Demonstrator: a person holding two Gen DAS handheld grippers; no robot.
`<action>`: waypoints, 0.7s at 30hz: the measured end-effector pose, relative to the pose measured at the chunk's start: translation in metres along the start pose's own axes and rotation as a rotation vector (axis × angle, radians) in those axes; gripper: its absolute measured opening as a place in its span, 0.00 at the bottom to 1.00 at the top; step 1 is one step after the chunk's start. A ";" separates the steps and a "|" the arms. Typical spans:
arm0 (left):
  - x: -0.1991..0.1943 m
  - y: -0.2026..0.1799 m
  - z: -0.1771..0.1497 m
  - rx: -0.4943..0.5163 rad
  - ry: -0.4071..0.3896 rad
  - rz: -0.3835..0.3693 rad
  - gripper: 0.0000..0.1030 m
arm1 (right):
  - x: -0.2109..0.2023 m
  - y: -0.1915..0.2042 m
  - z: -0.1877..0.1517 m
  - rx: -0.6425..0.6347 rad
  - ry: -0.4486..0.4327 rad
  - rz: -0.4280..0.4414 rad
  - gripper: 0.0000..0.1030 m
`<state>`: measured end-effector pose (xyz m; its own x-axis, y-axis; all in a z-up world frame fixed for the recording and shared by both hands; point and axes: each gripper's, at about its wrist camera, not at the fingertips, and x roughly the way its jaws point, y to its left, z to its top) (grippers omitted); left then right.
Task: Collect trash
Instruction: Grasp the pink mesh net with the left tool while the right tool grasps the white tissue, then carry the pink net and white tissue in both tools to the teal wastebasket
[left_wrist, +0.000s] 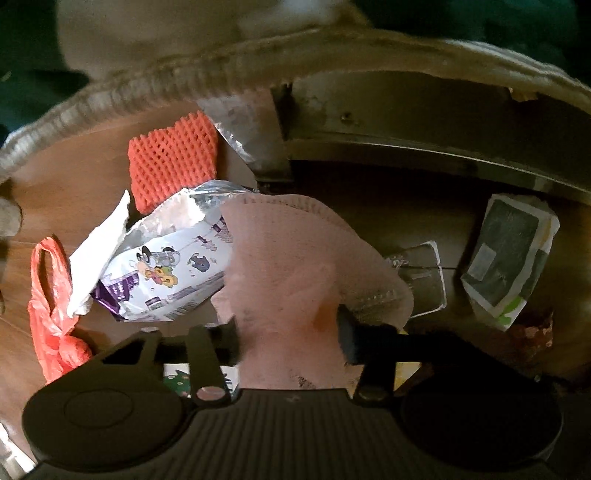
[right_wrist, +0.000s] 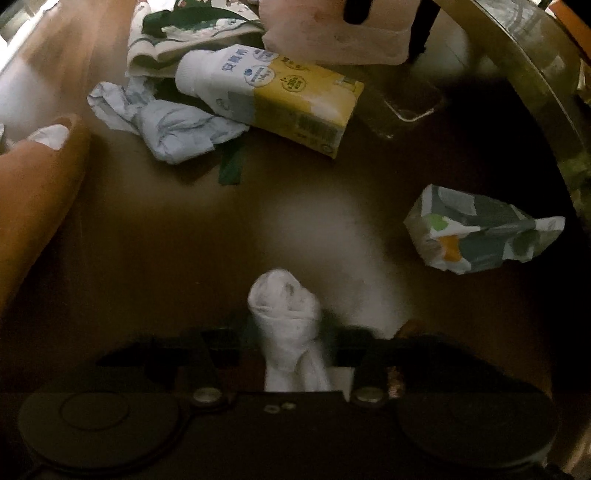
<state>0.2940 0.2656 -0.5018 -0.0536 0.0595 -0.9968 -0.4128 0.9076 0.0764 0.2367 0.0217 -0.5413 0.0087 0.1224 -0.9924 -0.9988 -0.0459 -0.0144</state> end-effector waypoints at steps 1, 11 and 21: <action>-0.002 -0.001 0.000 0.005 0.001 0.000 0.35 | -0.001 0.000 0.001 0.000 0.000 -0.011 0.18; -0.051 -0.007 -0.001 0.081 -0.026 -0.023 0.24 | -0.064 -0.019 -0.007 0.156 -0.053 -0.045 0.17; -0.158 -0.041 -0.042 0.209 -0.011 -0.117 0.24 | -0.183 -0.044 -0.011 0.418 -0.147 -0.088 0.17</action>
<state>0.2816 0.2014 -0.3469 -0.0063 -0.0482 -0.9988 -0.2182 0.9748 -0.0457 0.2797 -0.0100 -0.3605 0.1176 0.2492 -0.9613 -0.9281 0.3719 -0.0172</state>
